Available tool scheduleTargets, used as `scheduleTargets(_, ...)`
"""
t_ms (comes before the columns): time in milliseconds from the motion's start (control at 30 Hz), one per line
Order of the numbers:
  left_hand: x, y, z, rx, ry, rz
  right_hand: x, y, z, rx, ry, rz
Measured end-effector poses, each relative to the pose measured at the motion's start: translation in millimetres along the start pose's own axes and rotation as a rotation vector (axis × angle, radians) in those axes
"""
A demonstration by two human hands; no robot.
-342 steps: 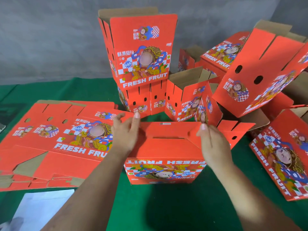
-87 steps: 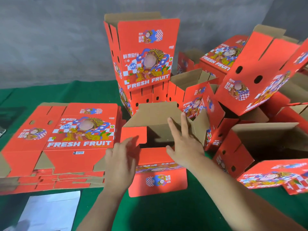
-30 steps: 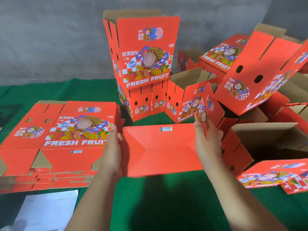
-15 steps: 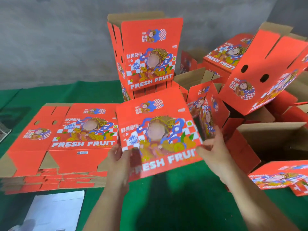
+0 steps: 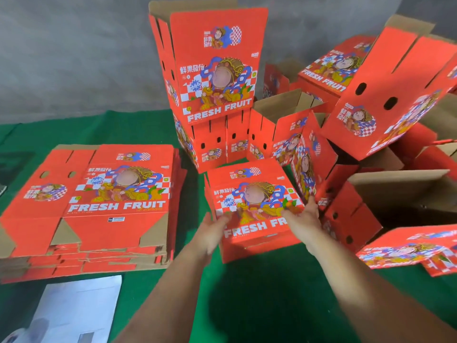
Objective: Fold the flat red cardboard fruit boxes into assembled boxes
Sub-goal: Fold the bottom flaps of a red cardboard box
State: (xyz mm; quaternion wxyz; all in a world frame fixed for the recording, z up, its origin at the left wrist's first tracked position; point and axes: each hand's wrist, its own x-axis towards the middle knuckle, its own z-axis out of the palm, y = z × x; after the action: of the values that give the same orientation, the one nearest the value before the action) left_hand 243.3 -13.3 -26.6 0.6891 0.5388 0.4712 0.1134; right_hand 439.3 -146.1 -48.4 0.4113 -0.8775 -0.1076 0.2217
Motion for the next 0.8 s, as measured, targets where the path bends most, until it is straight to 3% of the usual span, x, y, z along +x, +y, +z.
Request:
scheduleTargets(100,14,-21,17,0.076,0.041,0.042,12,8,1,-0.193,-0.024,0.030)
scheduleTargets(267,26,-41,16,0.147,0.078,0.024,24,12,2,-0.292,0.002,0.118)
scheduleTargets(467,27,-57,-8,0.179,0.132,0.201,23,16,7,-0.022,0.057,0.136)
scheduleTargets(633,24,-60,-24,0.069,0.111,0.208,11,38,9,0.280,0.074,0.081)
scheduleTargets(800,19,-67,-12,0.115,-0.017,0.282,-3,74,13,0.464,0.057,0.238)
